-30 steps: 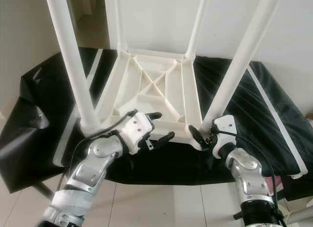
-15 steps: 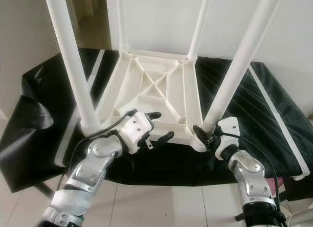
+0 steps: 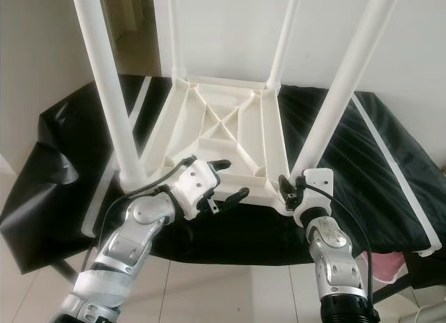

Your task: Building children table

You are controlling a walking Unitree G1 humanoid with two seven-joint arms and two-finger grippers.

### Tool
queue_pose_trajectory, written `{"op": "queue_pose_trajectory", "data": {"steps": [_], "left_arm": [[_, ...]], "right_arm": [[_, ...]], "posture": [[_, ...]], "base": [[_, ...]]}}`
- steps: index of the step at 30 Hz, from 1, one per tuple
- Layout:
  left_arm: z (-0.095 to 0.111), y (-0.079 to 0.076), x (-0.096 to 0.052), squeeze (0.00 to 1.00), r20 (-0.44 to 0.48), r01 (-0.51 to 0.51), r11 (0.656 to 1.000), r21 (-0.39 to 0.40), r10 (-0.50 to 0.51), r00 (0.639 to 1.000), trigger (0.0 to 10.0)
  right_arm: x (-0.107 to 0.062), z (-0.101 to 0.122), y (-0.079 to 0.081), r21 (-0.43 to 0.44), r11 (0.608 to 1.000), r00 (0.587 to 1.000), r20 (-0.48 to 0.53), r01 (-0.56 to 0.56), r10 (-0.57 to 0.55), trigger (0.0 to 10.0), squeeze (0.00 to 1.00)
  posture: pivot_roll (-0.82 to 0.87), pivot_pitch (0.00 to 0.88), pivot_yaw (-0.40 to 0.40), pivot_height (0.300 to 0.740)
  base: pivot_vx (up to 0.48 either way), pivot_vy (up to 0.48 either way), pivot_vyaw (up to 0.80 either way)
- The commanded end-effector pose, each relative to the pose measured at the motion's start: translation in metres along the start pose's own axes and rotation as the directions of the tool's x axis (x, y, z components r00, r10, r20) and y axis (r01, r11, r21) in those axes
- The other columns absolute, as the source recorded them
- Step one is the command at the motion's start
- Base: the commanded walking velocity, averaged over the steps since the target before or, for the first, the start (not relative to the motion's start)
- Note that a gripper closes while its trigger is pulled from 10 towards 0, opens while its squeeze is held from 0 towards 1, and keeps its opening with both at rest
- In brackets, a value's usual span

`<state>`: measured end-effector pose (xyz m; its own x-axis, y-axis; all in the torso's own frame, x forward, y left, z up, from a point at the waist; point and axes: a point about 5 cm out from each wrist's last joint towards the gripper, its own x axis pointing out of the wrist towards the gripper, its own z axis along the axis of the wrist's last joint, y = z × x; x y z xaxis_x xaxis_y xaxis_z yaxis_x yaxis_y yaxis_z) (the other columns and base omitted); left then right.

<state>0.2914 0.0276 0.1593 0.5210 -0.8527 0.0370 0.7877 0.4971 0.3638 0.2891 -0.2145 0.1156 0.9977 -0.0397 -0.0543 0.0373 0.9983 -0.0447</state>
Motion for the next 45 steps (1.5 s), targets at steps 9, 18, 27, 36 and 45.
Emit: {"op": "queue_pose_trajectory", "data": {"steps": [9, 18, 27, 36, 45], "left_arm": [[-0.003, -0.001, 0.002, 0.00, -0.021, -0.077, 0.997, -0.011, 0.077, 0.997, 10.0], [-0.003, -0.002, 0.002, 0.00, -0.022, -0.085, 0.996, -0.018, 0.085, 0.996, 10.0], [-0.003, 0.000, 0.001, 0.00, -0.024, -0.097, 0.995, -0.018, 0.097, 0.995, 10.0], [-0.005, -0.001, -0.005, 0.00, -0.031, -0.095, 0.995, -0.021, 0.094, 0.995, 10.0], [-0.003, -0.012, -0.023, 0.00, 0.023, 0.116, 0.978, -0.173, -0.114, 0.993, 10.0]], "right_arm": [[-0.008, -0.015, 0.008, 0.053, 0.922, 0.920, -0.112, 0.383, -0.376, 10.0, 0.00], [-0.005, -0.015, 0.035, 0.100, 0.890, 0.890, -0.158, 0.445, -0.427, 10.0, 0.00], [-0.006, 0.000, 0.020, 0.123, 0.902, 0.911, -0.051, 0.413, -0.410, 10.0, 1.00], [-0.030, -0.010, 0.025, 0.097, 0.942, 0.947, -0.033, 0.320, -0.319, 10.0, 1.00], [-0.053, -0.022, 0.043, 0.075, 0.989, 0.992, -0.034, 0.127, -0.125, 10.0, 0.00]], "posture": [[-0.05, 0.014, -0.028, 0.740], [-0.04, 0.019, -0.040, 0.740], [-0.03, 0.017, -0.045, 0.740], [-0.02, 0.024, -0.049, 0.740], [-0.03, 0.032, -0.050, 0.740]], "base": [[0.000, 0.000, 0.00], [0.000, 0.000, 0.00], [0.000, 0.000, 0.00], [0.000, 0.000, 0.00], [0.000, 0.000, 0.00]]}}
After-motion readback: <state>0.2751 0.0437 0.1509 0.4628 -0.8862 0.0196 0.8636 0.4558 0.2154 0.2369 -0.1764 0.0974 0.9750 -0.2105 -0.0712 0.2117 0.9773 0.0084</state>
